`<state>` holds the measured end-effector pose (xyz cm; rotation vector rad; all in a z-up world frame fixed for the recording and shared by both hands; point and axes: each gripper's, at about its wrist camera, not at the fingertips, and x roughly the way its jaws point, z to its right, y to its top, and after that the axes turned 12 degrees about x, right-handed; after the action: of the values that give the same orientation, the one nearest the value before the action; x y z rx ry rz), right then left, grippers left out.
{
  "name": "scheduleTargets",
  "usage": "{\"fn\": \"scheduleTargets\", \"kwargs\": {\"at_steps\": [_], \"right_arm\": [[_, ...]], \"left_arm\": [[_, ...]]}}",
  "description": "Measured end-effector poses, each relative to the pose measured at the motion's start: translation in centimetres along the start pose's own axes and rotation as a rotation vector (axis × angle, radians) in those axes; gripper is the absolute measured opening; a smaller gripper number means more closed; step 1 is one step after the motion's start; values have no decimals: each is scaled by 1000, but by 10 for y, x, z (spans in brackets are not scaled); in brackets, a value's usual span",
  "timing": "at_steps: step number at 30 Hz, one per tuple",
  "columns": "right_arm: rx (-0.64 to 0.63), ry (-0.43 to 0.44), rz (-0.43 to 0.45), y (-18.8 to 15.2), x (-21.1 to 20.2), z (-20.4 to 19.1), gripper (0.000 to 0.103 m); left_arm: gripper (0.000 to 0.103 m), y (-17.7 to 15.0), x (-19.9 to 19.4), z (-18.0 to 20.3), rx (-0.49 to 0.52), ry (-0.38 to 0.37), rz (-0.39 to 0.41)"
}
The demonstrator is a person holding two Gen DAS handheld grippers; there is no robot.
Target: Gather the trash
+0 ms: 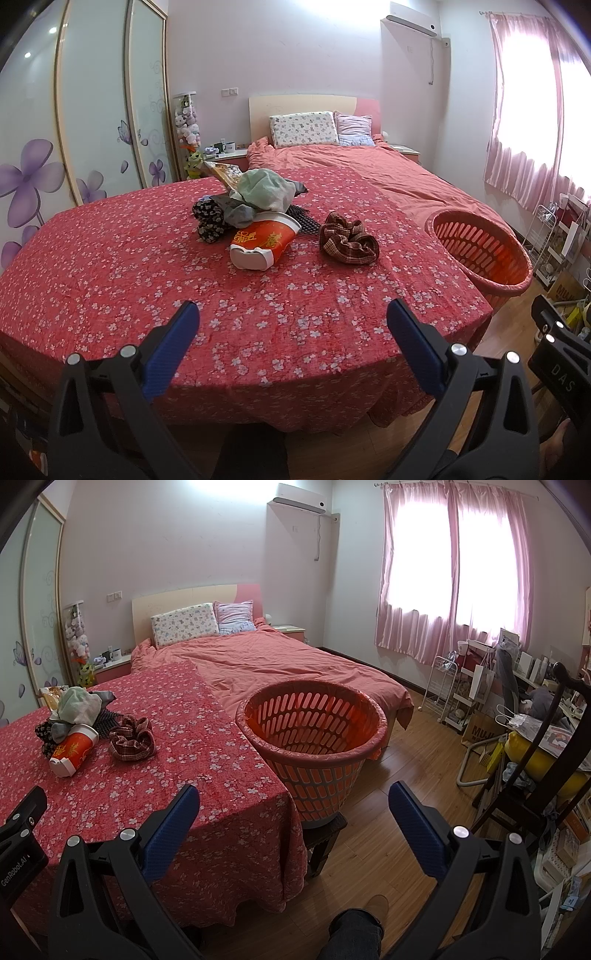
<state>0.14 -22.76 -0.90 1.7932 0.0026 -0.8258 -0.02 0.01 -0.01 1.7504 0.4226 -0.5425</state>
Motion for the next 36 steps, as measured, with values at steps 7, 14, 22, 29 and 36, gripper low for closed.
{"fn": "scheduleTargets", "kwargs": {"at_steps": [7, 14, 22, 29, 36], "right_arm": [[1, -1, -1, 0, 1, 0, 101], [0, 0, -4, 0, 2, 1, 101], [-4, 52, -42, -3, 18, -11, 101], [7, 157, -145, 4, 45, -42, 101], [-4, 237, -202, 16, 75, -81, 101]], "left_arm": [[99, 4, 3, 9, -1, -3, -5], [99, 0, 3, 8, -3, -1, -12], [99, -1, 24, -20, -41, -6, -49], [99, 1, 51, -60, -96, -14, -78], [99, 10, 72, -88, -90, 38, -58]]}}
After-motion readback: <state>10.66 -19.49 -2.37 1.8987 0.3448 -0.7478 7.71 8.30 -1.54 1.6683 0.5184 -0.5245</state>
